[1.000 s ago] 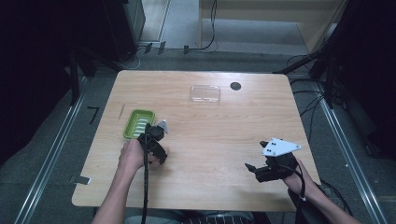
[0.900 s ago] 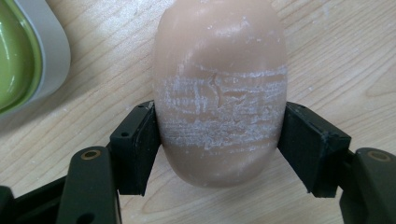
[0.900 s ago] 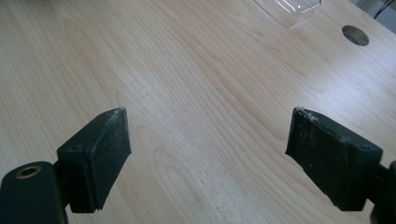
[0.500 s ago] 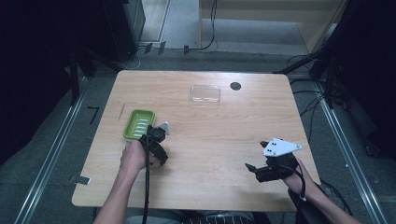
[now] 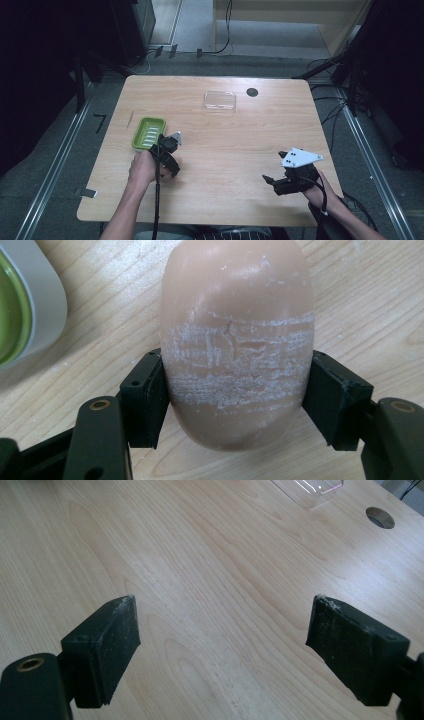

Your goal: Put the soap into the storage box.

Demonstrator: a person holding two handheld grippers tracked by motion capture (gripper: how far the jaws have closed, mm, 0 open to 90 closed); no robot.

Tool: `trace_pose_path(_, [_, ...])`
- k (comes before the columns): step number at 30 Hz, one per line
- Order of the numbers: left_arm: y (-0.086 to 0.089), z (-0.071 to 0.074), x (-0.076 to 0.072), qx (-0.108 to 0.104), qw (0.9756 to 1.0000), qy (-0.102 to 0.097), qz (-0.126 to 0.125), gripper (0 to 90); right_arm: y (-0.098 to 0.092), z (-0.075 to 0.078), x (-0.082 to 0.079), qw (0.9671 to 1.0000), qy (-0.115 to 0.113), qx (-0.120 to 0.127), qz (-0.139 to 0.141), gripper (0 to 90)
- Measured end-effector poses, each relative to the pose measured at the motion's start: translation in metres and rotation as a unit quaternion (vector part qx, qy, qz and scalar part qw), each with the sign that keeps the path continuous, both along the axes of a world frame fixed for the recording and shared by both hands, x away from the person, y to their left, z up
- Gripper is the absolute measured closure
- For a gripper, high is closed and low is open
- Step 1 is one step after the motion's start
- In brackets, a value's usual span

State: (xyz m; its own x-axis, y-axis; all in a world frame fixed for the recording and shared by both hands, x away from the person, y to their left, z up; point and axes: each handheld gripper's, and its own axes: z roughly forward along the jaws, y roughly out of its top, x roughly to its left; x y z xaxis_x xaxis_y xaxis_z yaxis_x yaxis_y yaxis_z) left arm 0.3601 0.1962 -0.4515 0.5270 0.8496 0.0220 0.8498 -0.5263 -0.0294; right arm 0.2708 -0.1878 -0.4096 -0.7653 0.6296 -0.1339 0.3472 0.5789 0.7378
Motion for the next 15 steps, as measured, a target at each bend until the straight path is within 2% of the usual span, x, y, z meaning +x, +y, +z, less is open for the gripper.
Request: trace_pose_path(15, [0.0036, 0.0107, -0.003, -0.001, 0.9999, 0.008, -0.01, 34.1, -0.0005, -0.0001, 0.0, 1.0, -0.002, 0.001, 0.001, 13.6])
